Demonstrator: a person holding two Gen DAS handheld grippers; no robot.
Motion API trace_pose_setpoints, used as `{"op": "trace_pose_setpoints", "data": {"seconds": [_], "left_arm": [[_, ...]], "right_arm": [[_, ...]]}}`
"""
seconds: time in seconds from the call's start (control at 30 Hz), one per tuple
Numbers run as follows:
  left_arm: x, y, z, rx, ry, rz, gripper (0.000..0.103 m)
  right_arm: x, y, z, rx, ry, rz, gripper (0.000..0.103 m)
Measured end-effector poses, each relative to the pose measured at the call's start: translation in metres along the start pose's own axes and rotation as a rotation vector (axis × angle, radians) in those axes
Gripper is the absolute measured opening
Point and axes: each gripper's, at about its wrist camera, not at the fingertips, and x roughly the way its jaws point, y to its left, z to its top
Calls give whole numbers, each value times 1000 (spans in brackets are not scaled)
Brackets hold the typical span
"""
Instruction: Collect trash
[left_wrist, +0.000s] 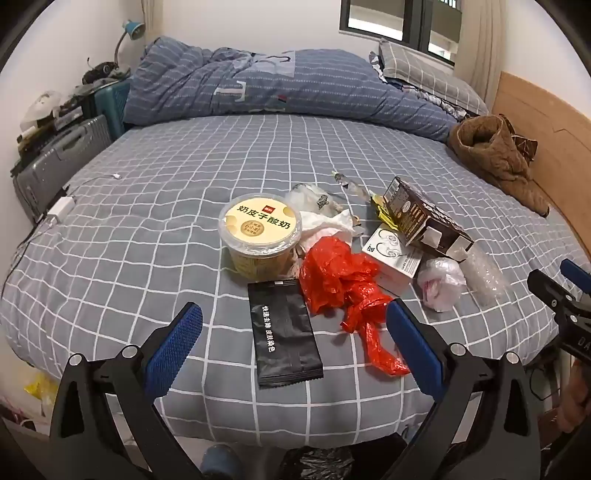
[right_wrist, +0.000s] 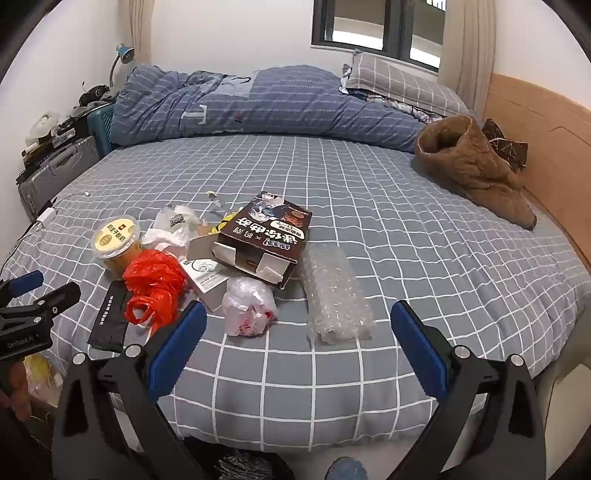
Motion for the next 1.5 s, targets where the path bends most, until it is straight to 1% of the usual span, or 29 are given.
{"op": "trace_pose_setpoints", "data": {"seconds": [0.13,0.2,0.27,0.4,1.0,1.5], "left_arm": [[-3,3,0,-13,-15,-9,97],[-3,0,-3,10,-14,13,97],[-5,0,-6,7,-22,17,97],[-5,0,-1,4,-4,13,97],[-10,4,2,1,-11,32,97],[-8,4,2,13,-7,27,97]], "right_arm": [[-1,-1,-1,8,-3,8,96],[0,-1,-1,5,-3,7,96],[-5,-6,-2,11,-3,4,96],[-4,-2,-4,13,-5,4,96],[3,-2,-3,36,14,37,96],[4,-3,-4,40,17,77,96]]}}
